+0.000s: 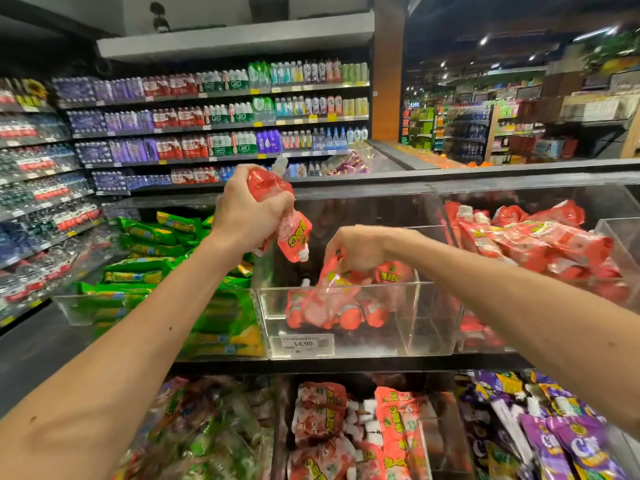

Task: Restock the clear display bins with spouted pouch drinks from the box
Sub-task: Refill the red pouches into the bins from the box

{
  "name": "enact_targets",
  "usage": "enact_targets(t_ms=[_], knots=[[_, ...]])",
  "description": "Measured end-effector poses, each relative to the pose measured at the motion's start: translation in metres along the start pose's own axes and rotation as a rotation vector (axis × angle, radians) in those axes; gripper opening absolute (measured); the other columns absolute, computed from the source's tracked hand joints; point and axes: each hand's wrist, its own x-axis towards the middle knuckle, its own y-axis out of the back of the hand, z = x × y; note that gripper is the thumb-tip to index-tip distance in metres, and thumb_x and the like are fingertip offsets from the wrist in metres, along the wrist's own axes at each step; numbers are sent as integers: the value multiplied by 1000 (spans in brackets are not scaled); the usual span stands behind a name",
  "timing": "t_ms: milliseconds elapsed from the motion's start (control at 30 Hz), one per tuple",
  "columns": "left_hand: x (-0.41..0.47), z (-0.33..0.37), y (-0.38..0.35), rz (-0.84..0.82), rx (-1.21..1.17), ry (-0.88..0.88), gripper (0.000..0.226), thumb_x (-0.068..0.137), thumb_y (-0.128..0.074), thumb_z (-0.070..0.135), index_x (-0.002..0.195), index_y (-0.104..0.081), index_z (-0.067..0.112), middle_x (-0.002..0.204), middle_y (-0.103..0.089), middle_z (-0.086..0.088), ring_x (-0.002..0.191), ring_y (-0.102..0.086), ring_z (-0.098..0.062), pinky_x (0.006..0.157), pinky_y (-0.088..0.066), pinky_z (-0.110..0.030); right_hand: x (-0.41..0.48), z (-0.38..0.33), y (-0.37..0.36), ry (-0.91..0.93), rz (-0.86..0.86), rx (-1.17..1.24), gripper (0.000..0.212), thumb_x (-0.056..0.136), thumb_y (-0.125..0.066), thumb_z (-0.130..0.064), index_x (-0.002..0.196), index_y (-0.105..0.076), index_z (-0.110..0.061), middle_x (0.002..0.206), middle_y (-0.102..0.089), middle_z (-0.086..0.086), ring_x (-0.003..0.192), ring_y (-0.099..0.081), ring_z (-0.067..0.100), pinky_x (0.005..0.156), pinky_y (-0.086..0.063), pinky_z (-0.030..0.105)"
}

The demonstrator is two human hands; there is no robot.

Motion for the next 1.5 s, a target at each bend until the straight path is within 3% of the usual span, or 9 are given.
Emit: enact_targets(t_ms=[267,433,533,700,867,1100,1233,1333,1500], knots=[[2,-16,19,29,-49,-17,40,74,-76,21,109,-57,24,95,-63,5,89,-62,-16,81,-53,-34,37,-48,-32,50,-37,-49,28,89,-65,-35,96,-73,-9,98,-73,11,87,-69,31,75,-56,35],[1,-23,30,17,-49,-4,39,72,-76,21,106,-58,25,98,-64,2,88,-61,-16,77,-52,-33,43,-62,-34,-51,-37,112,50,81,-73,-53,91,-70,-4,91,-72,11,73,-65,25,74,-56,36],[1,-26,33,16,-45,1,38,71,-76,22,104,-57,25,98,-64,3,89,-61,-17,79,-53,-34,37,-68,-28,-60,-201,345,32,82,-80,-34,87,-69,-4,76,-71,6,59,-68,16,59,-56,24],[0,-25,31,-14,-60,-1,40,73,-76,21,107,-56,24,98,-63,3,91,-61,-19,79,-53,-35,36,-59,-22,-9,-257,297,10,84,-77,-9,82,-68,-8,69,-64,0,59,-63,15,50,-53,23],[-1,-21,26,-46,-93,-11,40,74,-76,19,108,-54,25,98,-61,3,90,-60,-16,73,-49,-31,33,-54,-25,37,-274,385,17,92,-70,-14,80,-59,-8,61,-63,-9,60,-60,11,53,-52,20],[-4,-17,17,-82,-132,5,42,76,-75,19,112,-55,22,95,-61,3,86,-58,-12,69,-46,-30,16,-42,-16,16,-269,516,19,87,-76,-23,98,-67,-11,100,-72,6,90,-67,21,72,-54,28],[-4,-16,14,-107,-187,66,41,77,-74,21,113,-54,23,99,-61,-2,88,-60,-20,63,-50,-32,4,-26,-9,56,-281,643,17,89,-71,-8,97,-61,-19,114,-72,12,102,-69,23,79,-55,30],[-5,-15,11,-128,-288,155,43,81,-70,18,119,-50,22,99,-61,-5,75,-61,-19,46,-48,-27,-8,-10,3,118,-265,931,31,90,-66,0,119,-59,-8,117,-71,16,114,-65,31,91,-56,38],[0,-15,-11,-124,-658,324,56,82,-68,21,131,-46,4,104,-60,-8,60,-66,-13,50,-54,-31,-25,-2,18,169,-105,1345,42,94,-61,-20,128,-55,5,105,-69,15,84,-68,20,72,-61,29]])
